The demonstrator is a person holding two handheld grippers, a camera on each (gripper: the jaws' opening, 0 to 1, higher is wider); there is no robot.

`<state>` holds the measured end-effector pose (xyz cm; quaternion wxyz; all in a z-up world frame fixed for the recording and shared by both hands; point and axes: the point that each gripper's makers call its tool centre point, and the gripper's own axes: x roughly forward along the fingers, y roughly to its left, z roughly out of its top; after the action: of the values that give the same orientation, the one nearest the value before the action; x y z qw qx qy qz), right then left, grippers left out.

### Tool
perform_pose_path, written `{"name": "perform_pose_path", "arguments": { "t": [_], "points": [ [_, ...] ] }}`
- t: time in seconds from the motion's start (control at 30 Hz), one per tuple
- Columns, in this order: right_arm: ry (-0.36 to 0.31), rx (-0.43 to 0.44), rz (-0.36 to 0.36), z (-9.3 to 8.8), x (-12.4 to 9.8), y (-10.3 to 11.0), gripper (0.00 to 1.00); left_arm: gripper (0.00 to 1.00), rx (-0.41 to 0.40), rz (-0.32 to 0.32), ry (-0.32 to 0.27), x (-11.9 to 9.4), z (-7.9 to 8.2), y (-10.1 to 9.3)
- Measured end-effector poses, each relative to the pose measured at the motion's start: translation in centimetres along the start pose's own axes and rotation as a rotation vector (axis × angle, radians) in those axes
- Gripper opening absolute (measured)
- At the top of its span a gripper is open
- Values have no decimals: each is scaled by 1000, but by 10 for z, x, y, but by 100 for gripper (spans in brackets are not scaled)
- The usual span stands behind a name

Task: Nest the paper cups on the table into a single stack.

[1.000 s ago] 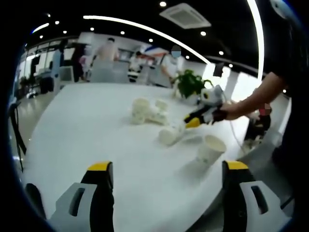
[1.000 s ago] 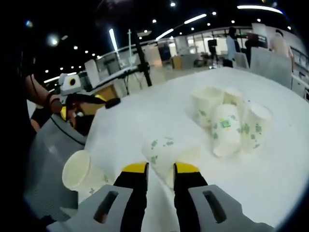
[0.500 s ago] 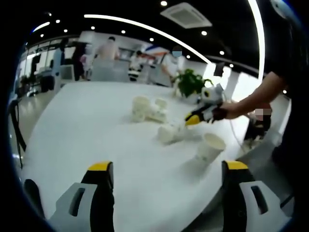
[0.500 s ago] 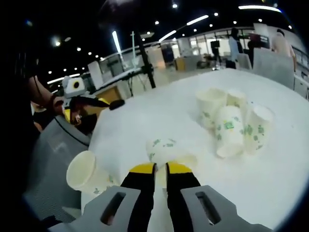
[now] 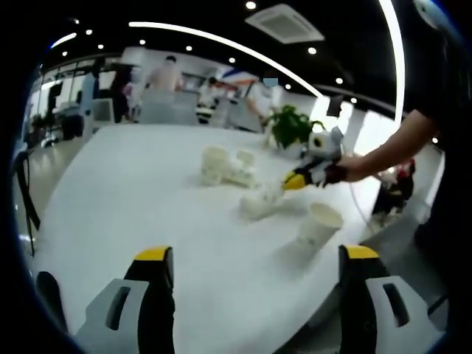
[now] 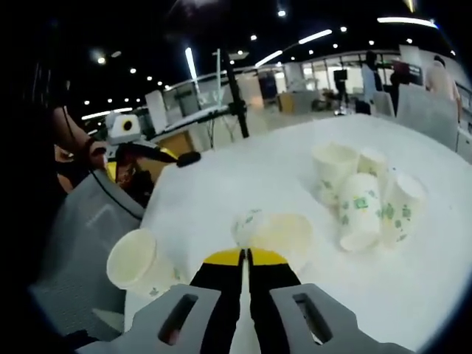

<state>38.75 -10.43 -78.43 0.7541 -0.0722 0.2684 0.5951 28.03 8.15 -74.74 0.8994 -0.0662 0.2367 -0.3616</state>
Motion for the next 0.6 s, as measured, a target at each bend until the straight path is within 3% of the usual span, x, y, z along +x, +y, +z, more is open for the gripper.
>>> {"name": "perform_pose_path", "arguments": {
  "t": [0.6],
  "points": [
    [-5, -23, -10, 2, -6, 4, 0, 91, 14, 1, -12, -2, 5, -3]
  ]
}}
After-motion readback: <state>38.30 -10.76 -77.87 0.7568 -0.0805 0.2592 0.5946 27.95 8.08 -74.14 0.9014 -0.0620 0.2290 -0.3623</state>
